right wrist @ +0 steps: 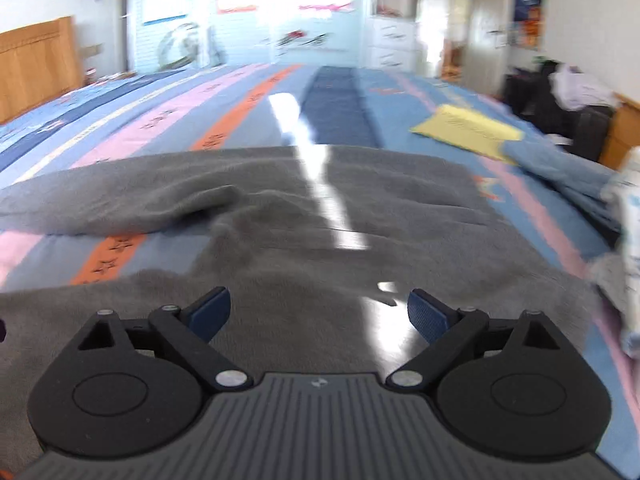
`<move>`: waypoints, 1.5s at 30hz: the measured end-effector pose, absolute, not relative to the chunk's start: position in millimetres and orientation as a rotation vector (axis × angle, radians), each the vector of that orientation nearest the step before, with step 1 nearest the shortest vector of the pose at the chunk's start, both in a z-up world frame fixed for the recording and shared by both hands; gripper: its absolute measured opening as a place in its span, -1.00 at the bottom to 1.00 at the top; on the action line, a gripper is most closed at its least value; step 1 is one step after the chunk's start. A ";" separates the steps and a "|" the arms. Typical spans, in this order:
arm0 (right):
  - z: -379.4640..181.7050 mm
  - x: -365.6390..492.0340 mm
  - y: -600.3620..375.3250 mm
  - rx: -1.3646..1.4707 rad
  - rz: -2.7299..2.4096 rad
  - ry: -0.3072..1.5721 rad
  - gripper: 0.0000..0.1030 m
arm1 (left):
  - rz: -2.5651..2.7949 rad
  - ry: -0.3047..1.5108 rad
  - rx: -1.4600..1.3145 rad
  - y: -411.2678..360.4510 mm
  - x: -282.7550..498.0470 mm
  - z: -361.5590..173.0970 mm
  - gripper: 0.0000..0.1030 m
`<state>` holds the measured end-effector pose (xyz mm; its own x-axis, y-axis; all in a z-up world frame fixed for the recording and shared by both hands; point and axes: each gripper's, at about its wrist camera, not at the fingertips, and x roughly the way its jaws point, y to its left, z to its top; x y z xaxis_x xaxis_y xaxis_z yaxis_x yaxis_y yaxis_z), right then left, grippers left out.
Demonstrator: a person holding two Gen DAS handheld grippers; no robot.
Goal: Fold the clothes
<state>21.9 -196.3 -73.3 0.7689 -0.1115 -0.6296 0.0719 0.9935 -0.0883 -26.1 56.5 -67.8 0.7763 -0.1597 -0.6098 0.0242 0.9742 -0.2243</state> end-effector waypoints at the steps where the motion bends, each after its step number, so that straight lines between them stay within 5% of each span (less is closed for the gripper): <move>1: -77.5 31.6 -191.9 -0.097 -0.089 0.717 0.85 | -0.099 0.680 -0.206 55.4 -25.0 -68.5 0.99; 3: -85.0 49.4 -187.2 -0.144 -0.082 0.758 1.00 | -0.100 0.695 -0.198 52.9 -22.5 -70.8 0.99; 18: -87.7 60.0 -206.1 0.033 -0.107 0.716 0.96 | -0.048 0.699 -0.193 66.2 -24.0 -72.7 0.99; 25: -75.8 -24.2 -224.7 0.201 -0.048 0.556 0.91 | 0.031 0.688 -0.219 82.7 -27.0 -69.6 0.99; 33: -94.1 -38.4 -221.8 0.067 -0.073 0.661 0.91 | 0.041 0.734 -0.186 86.4 -27.1 -75.9 0.99; 45: -74.7 -20.4 -296.6 0.421 -0.074 0.539 0.91 | 0.033 0.731 -0.128 86.8 -29.8 -79.7 0.99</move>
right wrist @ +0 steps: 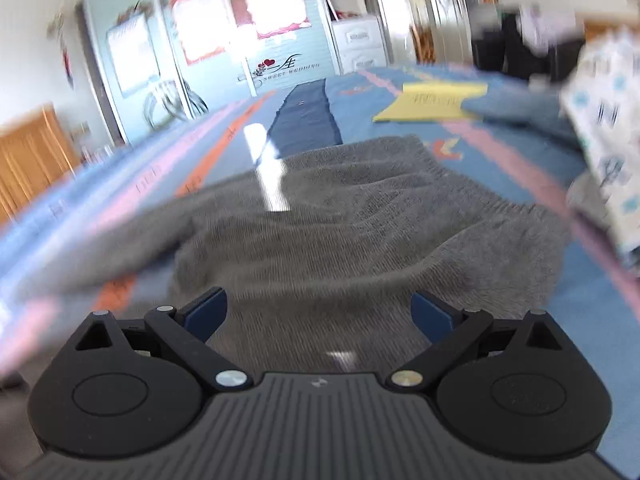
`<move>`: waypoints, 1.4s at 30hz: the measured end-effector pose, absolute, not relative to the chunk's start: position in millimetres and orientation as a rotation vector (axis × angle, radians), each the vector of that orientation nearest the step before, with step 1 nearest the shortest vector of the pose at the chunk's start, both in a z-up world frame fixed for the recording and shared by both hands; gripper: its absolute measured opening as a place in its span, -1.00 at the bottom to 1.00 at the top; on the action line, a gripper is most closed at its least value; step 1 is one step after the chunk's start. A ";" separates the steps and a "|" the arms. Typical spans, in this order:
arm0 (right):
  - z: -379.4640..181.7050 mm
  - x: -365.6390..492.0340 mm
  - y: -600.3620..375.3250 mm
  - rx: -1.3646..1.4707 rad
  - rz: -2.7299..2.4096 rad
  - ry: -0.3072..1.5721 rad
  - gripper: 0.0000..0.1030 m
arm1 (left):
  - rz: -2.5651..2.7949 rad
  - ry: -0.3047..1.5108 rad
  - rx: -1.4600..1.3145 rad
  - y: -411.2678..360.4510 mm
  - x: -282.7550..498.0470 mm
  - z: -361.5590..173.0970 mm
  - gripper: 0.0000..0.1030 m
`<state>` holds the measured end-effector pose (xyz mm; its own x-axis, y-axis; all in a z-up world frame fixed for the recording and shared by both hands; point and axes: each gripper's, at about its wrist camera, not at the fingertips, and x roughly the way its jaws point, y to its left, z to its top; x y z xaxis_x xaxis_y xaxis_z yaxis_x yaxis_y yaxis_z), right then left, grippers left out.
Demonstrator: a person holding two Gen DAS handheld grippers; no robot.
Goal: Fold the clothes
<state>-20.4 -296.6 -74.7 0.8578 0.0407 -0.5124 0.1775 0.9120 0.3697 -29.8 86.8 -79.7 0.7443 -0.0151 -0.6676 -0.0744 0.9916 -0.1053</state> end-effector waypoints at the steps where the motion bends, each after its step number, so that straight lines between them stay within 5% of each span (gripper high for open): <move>1: -72.8 -14.1 -304.3 0.452 -0.059 0.553 0.91 | 0.035 0.731 -0.128 86.5 -29.2 -79.9 0.99; 8: -81.1 52.3 -351.9 0.584 -0.068 0.709 0.92 | 0.047 0.734 -0.086 77.6 -25.2 -82.1 0.99; 18: -69.2 65.2 -377.1 0.775 0.004 0.616 1.00 | 0.059 0.728 -0.082 75.9 -23.4 -82.6 0.99; 23: -91.6 84.8 -363.8 0.817 0.085 0.712 0.99 | 0.063 0.724 -0.065 72.5 -24.7 -83.2 0.99; 30: -94.7 76.3 -380.5 0.979 0.121 0.518 1.00 | 0.063 0.720 -0.076 73.8 -23.6 -82.5 0.99; 37: -107.8 74.4 -356.5 0.944 0.213 0.669 0.97 | 0.054 0.722 -0.068 71.7 -26.5 -81.9 0.99; 42: -96.4 82.2 -360.5 0.841 0.092 0.585 0.93 | 0.055 0.721 -0.068 72.7 -27.5 -81.8 0.99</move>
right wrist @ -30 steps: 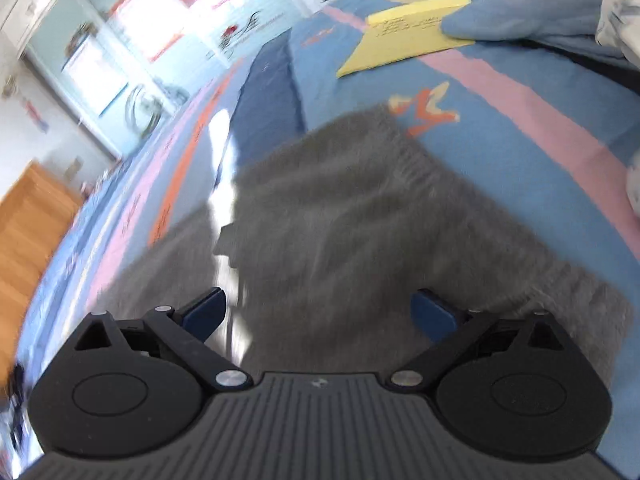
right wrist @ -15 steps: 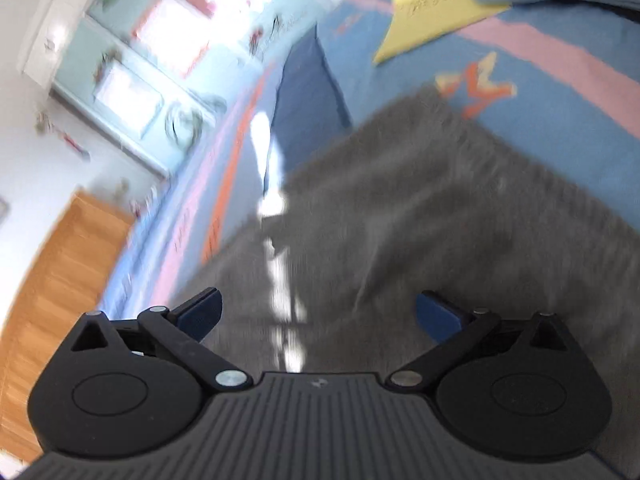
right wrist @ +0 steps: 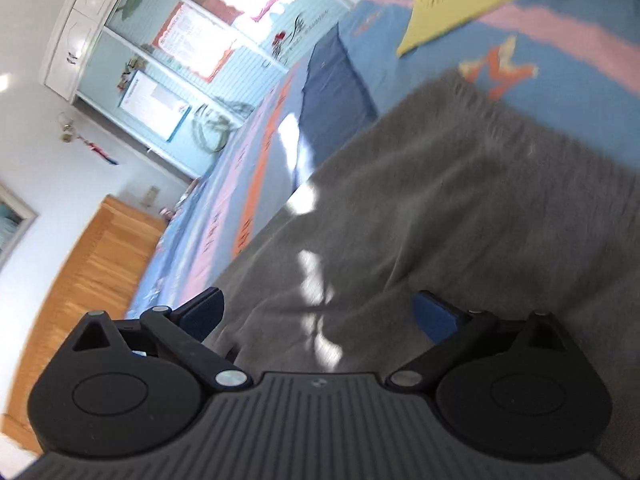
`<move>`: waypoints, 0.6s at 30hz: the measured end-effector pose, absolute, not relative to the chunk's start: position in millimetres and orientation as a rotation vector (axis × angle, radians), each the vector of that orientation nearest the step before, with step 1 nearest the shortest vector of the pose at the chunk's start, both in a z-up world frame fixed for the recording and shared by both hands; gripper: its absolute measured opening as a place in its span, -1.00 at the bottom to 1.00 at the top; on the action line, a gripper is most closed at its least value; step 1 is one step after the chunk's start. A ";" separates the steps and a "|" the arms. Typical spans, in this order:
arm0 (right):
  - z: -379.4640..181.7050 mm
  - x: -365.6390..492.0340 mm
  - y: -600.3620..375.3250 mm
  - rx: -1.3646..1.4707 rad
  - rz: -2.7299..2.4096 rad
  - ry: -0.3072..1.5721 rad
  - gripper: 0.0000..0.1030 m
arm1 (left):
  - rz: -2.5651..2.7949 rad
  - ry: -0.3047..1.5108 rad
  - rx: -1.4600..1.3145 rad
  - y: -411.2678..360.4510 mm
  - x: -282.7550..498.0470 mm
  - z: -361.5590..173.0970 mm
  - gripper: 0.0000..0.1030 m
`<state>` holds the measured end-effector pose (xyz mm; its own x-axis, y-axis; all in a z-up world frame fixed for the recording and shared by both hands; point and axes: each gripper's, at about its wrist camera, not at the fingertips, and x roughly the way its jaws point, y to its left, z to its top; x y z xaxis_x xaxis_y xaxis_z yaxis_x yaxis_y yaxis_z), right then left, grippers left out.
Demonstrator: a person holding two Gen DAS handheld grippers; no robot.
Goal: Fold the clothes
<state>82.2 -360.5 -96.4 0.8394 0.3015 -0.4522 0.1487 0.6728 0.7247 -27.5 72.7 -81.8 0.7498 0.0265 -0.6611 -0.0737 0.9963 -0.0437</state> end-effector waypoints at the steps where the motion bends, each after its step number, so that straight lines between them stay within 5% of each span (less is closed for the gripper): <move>1: -93.1 79.5 -357.6 0.840 0.106 0.582 0.94 | 0.055 0.721 -0.071 73.2 -27.4 -81.7 0.99; 8: -95.3 87.4 -320.3 0.789 0.277 0.702 0.93 | 0.050 0.721 -0.063 72.0 -28.2 -82.5 0.99; 18: -75.0 56.1 -363.8 0.866 0.171 0.479 0.92 | 0.053 0.719 -0.082 76.2 -26.0 -81.6 0.99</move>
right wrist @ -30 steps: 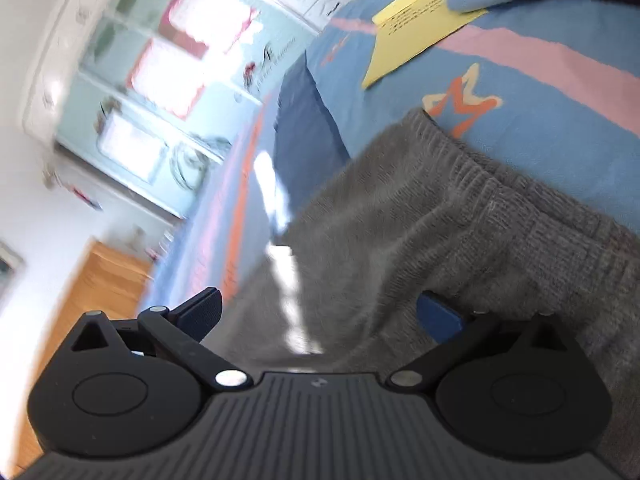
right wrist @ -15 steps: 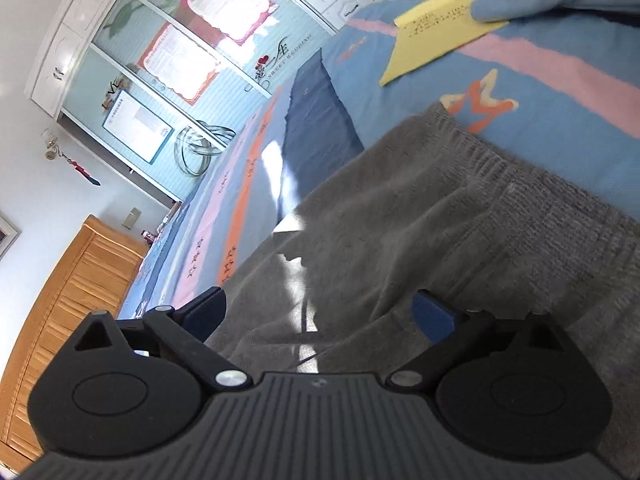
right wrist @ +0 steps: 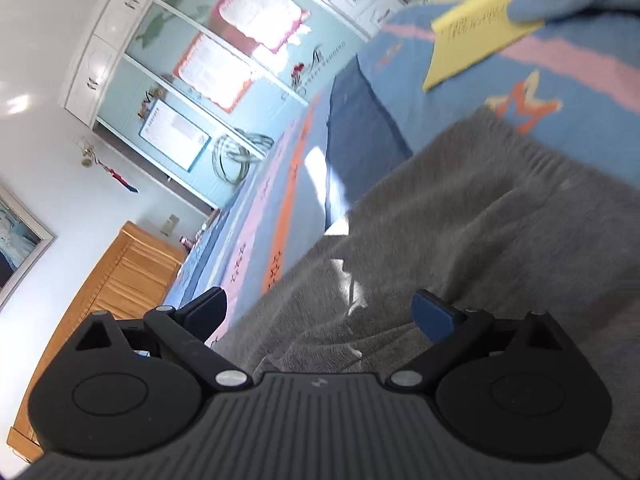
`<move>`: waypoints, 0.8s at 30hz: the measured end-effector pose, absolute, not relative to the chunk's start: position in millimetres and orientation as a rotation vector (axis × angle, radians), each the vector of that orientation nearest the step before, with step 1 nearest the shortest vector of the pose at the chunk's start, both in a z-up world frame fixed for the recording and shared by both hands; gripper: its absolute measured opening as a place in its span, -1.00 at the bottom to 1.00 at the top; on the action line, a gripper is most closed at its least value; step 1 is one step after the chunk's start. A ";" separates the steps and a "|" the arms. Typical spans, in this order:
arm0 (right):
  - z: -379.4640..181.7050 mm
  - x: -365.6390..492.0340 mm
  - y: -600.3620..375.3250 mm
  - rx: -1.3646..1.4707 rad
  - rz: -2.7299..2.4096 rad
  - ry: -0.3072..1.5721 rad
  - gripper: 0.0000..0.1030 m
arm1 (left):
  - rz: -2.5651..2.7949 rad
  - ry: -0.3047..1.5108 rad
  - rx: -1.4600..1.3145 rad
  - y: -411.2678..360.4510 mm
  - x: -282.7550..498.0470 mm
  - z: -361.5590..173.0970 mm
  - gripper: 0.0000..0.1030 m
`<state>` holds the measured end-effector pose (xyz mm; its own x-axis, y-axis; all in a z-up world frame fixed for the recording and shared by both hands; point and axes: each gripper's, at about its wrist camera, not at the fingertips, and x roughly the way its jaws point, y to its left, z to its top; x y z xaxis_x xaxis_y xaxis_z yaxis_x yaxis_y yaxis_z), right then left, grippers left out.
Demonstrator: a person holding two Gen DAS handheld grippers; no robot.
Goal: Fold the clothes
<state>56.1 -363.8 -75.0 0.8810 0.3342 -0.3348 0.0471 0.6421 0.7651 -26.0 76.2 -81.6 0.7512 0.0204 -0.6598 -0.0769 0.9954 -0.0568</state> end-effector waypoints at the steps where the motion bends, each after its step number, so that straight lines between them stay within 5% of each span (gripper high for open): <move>1: -78.9 52.6 -371.4 0.856 0.139 0.499 0.93 | 0.052 0.719 -0.082 76.0 -26.5 -81.4 0.99; 4: -93.3 44.9 -395.1 0.823 0.030 0.567 0.92 | 0.049 0.721 -0.074 73.7 -28.2 -81.5 0.99; 7: -103.0 32.0 -417.2 0.891 -0.020 0.522 0.65 | 0.048 0.719 -0.070 71.9 -29.9 -81.7 0.99; 11: -90.6 19.3 -406.8 0.840 -0.003 0.471 0.82 | 0.058 0.718 -0.070 70.9 -29.7 -82.3 0.99; 17: -100.9 53.0 -408.7 0.728 -0.074 0.607 0.79 | 0.054 0.716 -0.047 64.5 -28.7 -83.2 0.99; 24: -90.3 68.1 -409.4 0.785 -0.065 0.545 0.82 | 0.055 0.715 -0.052 65.7 -25.9 -83.2 0.99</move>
<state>68.1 -409.4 -90.3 0.8604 0.1423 -0.4893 0.2539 0.7129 0.6537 -25.9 65.7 -83.2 0.7536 0.0325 -0.6565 -0.0681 0.9973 -0.0288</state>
